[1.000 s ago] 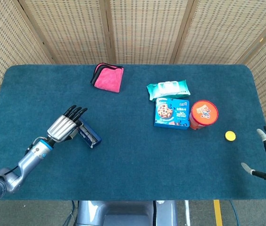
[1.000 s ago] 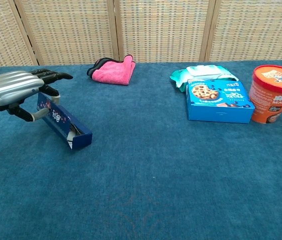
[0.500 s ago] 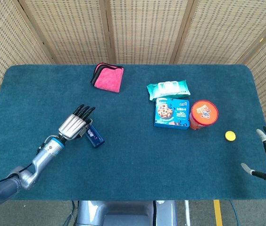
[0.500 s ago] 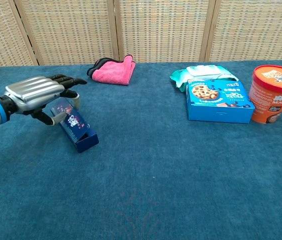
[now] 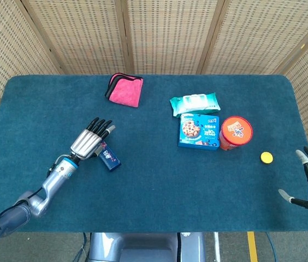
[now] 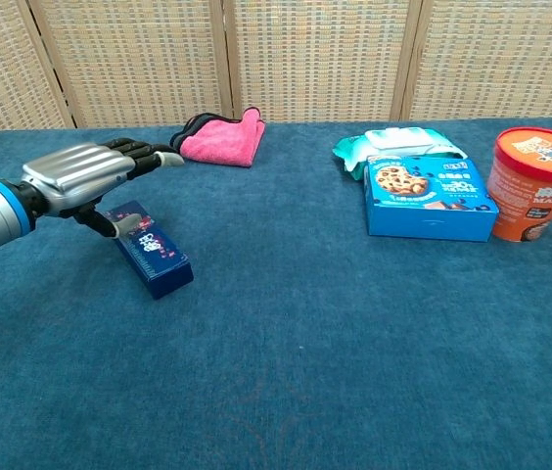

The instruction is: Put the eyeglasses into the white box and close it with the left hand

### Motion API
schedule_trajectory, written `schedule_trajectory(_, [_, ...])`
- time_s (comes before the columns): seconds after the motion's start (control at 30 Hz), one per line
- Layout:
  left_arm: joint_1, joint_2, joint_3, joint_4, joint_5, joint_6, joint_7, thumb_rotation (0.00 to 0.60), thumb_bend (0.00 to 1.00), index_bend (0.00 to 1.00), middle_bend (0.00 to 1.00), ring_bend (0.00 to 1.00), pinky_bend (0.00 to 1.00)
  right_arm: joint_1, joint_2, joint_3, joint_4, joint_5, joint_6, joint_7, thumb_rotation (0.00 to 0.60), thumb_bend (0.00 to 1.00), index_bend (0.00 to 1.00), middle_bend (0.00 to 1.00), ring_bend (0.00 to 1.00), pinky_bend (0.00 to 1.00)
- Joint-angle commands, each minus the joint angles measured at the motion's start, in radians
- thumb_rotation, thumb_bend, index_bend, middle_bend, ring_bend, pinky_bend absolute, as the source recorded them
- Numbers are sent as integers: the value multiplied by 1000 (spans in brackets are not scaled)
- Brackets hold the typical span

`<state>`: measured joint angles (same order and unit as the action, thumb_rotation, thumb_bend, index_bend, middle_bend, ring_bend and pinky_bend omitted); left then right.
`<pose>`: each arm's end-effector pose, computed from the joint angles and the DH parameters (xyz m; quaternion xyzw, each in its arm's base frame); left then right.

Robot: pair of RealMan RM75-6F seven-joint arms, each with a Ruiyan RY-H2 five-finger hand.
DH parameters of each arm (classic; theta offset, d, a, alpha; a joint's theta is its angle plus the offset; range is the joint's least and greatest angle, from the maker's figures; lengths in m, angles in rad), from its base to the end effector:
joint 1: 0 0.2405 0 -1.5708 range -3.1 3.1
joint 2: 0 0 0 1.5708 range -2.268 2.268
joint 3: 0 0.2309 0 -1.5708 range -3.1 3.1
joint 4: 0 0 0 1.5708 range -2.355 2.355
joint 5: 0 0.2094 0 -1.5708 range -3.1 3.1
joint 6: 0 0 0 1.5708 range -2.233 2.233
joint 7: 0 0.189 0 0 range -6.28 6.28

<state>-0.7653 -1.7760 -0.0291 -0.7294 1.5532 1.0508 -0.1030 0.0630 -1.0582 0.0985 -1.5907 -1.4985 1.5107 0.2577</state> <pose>-0.1778 0.4061 -0.0441 -0.7942 -0.2284 -0.3639 0.4297 -0.2943 -0.2280 0.1828 0.5388 -0.4198 0.4598 0.5674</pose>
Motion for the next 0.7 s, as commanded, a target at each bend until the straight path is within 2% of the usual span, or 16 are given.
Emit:
schedule_trajectory(0.03, [-6,17,2,-31,8,2,-27,600,468,0,0,0,0,0,0,0,1,1,0,1,600,0,0,0,0,0])
schedule_trajectory(0.1, [-7,49,13,-73,25,14,-49,600,438,0,0,0,0,0,0,0,2,2,-1,3,600,0,0,0,0,0])
schedule_trajectory(0.23, [-7,175,53,-216,83,50,-47,600,258,0,0,0,0,1,1,1,5,6,-6,9,600,0,0,0,0,0])
schedule_trajectory(0.33, [-15,283,81,-346,104,21,23,600,182,0,0,0,0,2,2,0,3,4,-7,10,600,0,0,0,0,0])
schedule_trajectory(0.43, [-29,369,94,-466,86,-57,127,600,116,0,0,0,0,2,3,-2,-1,-1,-5,6,600,0,0,0,0,0])
schedule_trajectory(0.53, [-41,399,86,-522,44,-126,208,600,65,0,0,0,0,0,3,-3,-3,-3,-1,4,600,0,0,0,0,0])
schedule_trajectory(0.7, [-50,398,75,-560,-7,-192,266,600,57,0,0,0,0,-1,4,-1,-1,2,-2,10,600,0,0,0,0,0])
